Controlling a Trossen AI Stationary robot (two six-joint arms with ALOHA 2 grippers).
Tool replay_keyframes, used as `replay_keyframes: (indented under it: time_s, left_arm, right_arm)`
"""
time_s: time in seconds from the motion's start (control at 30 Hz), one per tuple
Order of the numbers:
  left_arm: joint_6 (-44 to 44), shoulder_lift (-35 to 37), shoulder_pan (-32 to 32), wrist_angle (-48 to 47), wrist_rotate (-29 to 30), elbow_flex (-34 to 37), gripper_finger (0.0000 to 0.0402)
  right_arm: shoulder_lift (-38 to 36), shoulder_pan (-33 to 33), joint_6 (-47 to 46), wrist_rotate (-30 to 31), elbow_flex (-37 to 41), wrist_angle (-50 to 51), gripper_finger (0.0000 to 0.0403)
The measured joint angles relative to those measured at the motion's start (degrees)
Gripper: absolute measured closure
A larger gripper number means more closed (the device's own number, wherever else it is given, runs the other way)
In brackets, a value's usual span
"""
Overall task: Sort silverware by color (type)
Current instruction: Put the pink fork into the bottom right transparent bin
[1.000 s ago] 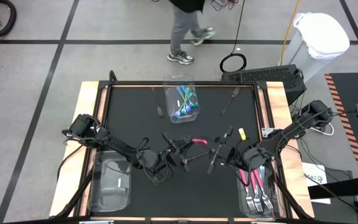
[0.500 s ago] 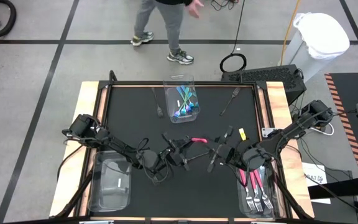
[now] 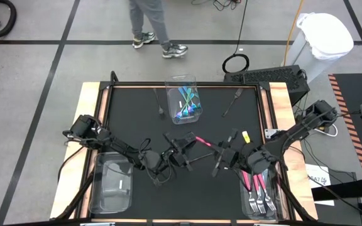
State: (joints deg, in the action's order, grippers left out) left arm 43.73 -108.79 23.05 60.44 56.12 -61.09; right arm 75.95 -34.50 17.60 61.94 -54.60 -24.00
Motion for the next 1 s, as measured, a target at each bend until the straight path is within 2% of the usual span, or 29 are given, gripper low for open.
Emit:
replay_keyframes:
  time_s: [0.13, 0.3, 0.4, 0.53, 0.67, 0.83, 1.0]
  left_arm:
    - [-2.5, 0.9, 1.2, -2.1, 0.0, -0.5, 0.0249]
    - [-8.2, 2.5, 2.0, -12.4, 0.5, -4.4, 0.0145]
    - [-10.2, 2.7, 2.9, -17.6, 1.6, -6.7, 0.0107]
    - [-10.2, 2.8, 4.3, -21.1, 1.6, -8.7, 0.0102]
    - [-10.6, 3.8, 6.0, -28.1, 1.7, -11.5, 0.0121]
    - [-15.3, 6.7, 7.6, -34.1, 1.8, -12.4, 0.0148]
    - [-18.5, 9.5, 8.1, -39.5, 1.4, -12.4, 0.0166]
  right_arm:
    - [-2.3, -1.2, -1.1, 0.3, 0.0, 2.6, 0.0374]
    - [-4.7, -3.0, -3.9, 0.0, 0.0, 7.7, 0.0374]
    - [-6.1, -4.1, -5.9, -0.1, 0.0, 10.4, 0.0374]
    - [-7.5, -5.4, -8.2, -0.2, 0.0, 13.1, 0.0374]
    - [-8.0, -6.2, -9.2, -0.3, 0.0, 14.4, 0.0374]
    - [-9.5, -6.9, -9.6, -0.5, -0.7, 15.8, 0.0374]
    - [-11.2, -6.9, -16.1, -4.6, -6.9, 27.8, 0.0374]
